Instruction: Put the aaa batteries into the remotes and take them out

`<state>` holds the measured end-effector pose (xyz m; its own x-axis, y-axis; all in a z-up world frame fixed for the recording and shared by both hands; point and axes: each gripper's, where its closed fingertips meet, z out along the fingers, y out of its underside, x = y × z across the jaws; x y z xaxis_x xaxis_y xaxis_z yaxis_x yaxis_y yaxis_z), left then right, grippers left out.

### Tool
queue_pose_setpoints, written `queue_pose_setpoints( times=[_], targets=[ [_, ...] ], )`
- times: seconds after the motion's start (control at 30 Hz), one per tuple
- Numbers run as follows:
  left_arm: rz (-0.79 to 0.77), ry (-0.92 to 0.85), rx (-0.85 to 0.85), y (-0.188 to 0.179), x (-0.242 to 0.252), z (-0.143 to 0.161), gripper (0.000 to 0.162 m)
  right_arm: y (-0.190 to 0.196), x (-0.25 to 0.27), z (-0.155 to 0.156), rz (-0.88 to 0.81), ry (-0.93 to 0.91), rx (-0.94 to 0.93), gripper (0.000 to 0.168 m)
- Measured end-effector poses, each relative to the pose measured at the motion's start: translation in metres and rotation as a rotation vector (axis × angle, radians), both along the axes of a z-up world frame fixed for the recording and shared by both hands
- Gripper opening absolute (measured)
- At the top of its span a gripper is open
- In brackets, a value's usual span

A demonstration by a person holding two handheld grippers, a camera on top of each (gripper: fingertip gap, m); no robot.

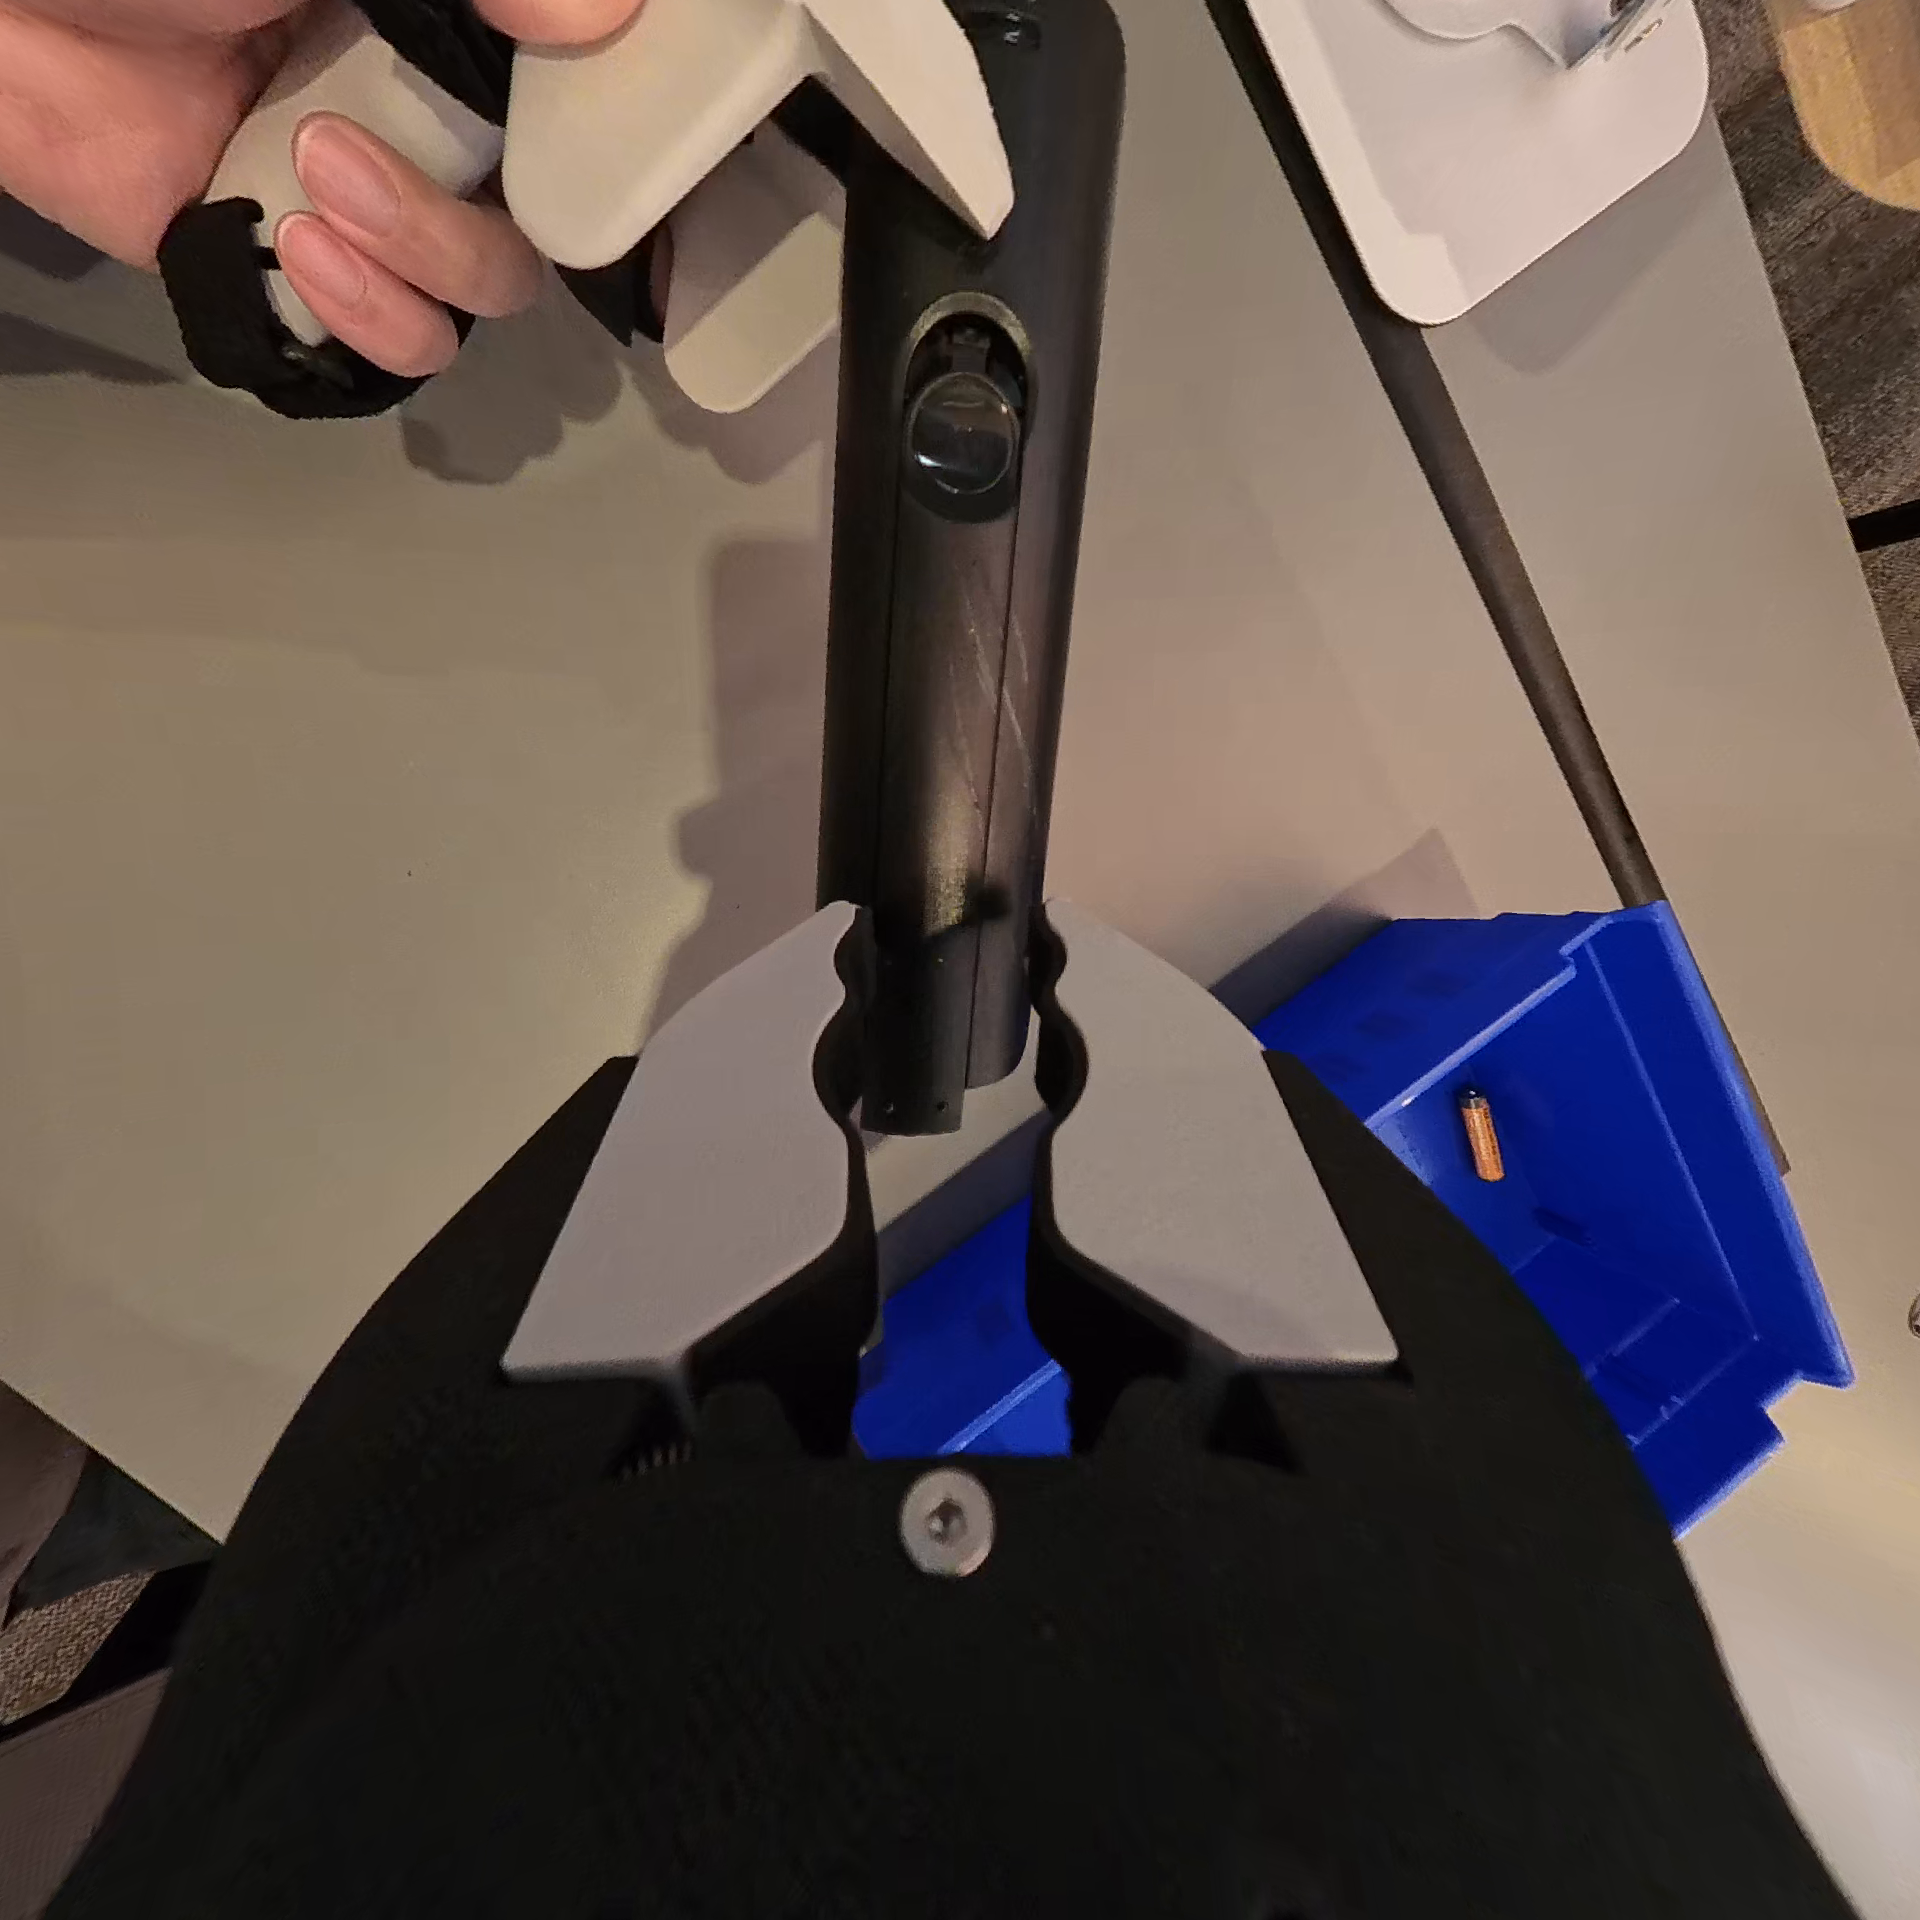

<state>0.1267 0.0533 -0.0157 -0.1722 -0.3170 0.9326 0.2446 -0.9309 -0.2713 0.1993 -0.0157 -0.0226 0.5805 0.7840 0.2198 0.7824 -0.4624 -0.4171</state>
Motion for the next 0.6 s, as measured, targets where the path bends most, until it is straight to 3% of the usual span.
queue_pose_setpoints(
  times=[0.4, 0.6],
  targets=[
    [0.0, -0.013, -0.012, 0.0013, -0.0013, 0.0004, 0.022, -0.0006, 0.0024, 0.0025, 0.015, 0.019, 0.008, 0.032],
    [-0.005, -0.024, -0.019, 0.0009, -0.0017, 0.0016, 0.022, -0.002, -0.0014, 0.0038, 0.023, 0.126, -0.039, 0.033]
  ],
)
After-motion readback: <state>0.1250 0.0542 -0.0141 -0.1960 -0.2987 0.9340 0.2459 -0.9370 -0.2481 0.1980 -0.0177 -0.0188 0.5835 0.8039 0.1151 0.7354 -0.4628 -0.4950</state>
